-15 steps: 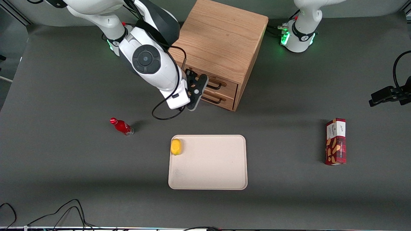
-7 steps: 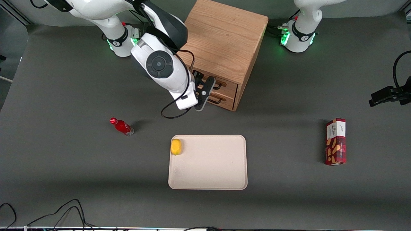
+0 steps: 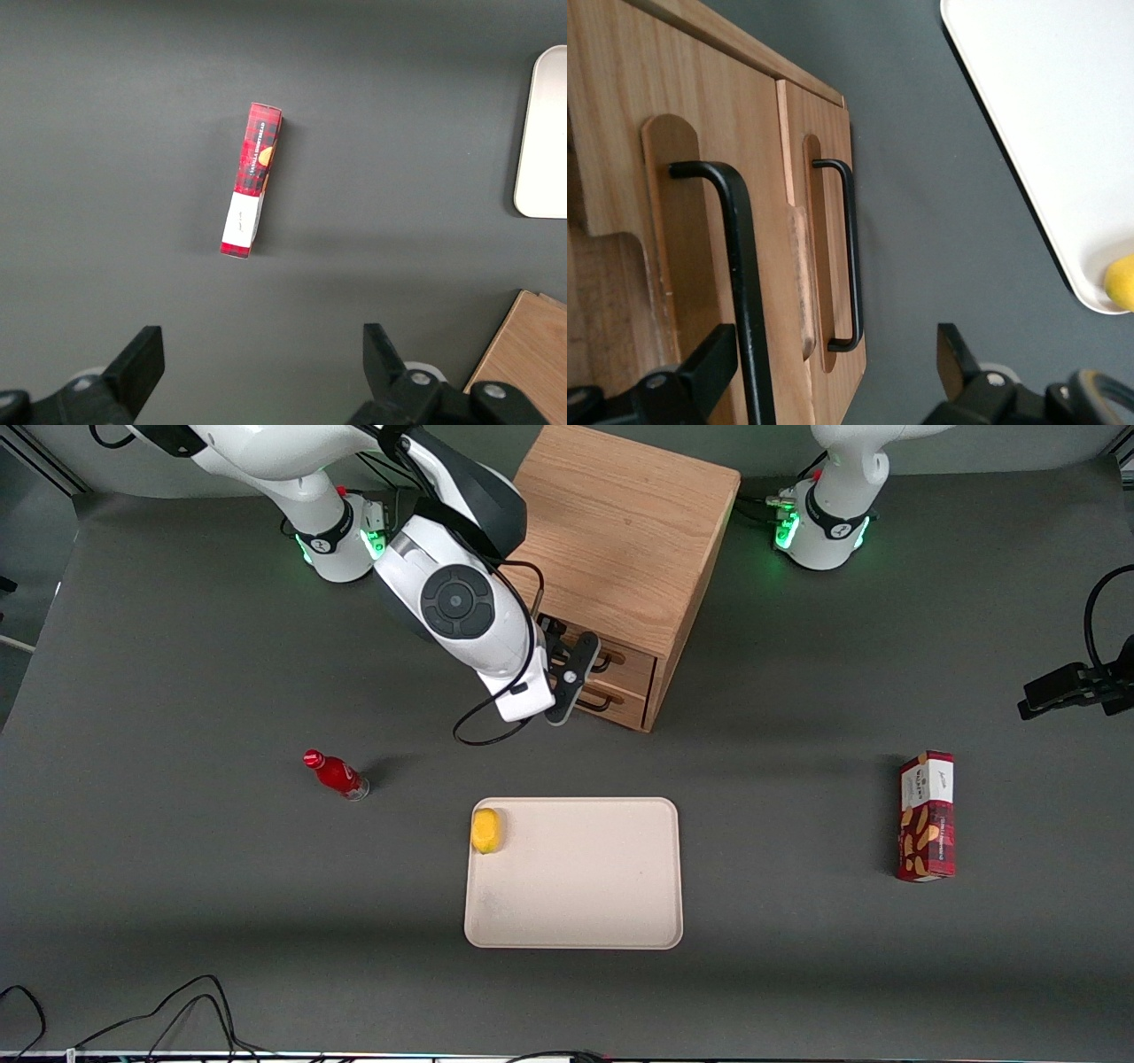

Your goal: Open upper drawer

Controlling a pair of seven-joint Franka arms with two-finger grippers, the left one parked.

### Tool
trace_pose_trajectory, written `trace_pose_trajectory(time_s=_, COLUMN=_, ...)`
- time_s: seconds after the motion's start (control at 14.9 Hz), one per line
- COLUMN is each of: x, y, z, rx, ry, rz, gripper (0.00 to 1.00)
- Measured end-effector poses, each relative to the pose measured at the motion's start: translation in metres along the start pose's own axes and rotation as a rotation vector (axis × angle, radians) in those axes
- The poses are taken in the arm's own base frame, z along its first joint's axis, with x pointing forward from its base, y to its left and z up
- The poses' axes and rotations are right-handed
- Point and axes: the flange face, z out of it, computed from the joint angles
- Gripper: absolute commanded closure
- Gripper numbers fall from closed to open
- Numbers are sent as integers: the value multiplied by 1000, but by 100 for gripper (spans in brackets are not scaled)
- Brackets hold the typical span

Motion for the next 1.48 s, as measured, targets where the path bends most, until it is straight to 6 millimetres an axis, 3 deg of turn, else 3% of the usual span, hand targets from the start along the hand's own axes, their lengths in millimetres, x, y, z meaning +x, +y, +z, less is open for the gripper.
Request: trace_pose_trajectory(time_s=1.48, x=3, y=-3, z=28, rx=-84, ry=15, rz=2, gripper=0)
